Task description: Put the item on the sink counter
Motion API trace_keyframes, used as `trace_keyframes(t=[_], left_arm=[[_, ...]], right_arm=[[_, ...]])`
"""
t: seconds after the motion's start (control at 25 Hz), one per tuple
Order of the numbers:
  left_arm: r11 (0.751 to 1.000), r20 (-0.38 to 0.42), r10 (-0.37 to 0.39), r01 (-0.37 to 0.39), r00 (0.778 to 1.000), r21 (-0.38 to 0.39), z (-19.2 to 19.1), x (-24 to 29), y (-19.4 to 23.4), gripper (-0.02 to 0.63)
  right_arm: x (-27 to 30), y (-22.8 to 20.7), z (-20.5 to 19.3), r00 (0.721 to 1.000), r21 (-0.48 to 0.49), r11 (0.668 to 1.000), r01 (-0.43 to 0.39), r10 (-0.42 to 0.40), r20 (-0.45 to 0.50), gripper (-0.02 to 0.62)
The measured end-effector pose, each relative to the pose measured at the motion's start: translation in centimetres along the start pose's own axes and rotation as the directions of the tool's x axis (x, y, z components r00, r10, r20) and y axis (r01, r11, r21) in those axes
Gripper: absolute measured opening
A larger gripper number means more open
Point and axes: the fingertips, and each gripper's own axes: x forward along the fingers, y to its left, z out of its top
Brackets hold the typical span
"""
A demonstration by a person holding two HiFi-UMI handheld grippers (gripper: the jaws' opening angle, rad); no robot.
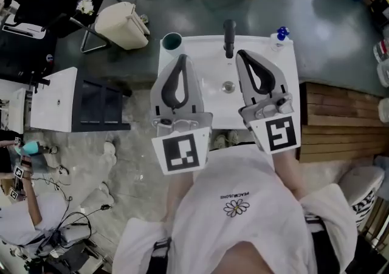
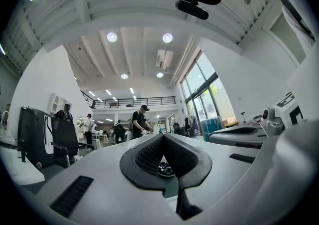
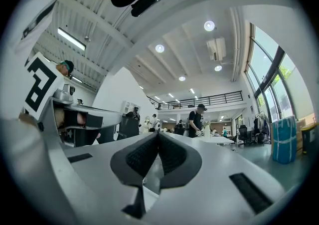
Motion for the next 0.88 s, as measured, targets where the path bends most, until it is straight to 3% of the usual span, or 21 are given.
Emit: trace_keyframes(t=[0.24,0.88], left_arm=[[0.999,-0.056,0.004,-0.006,0.998,-0.042,-3.1,0.6,0.0,0.015],[0.998,-0.087,0.024,-0.029,0.996,-0.054,-4.1,1.0,0.8,0.015]], right_arm=[[-0.4,-0.3,-0.7,0.999,-0.012,1.0,0.02,-0.02,-0.028,0.011],[-0.5,-0.8,-1.1,0.999,-0.009,1.0,0.025,-0.025,-0.035,0.011]])
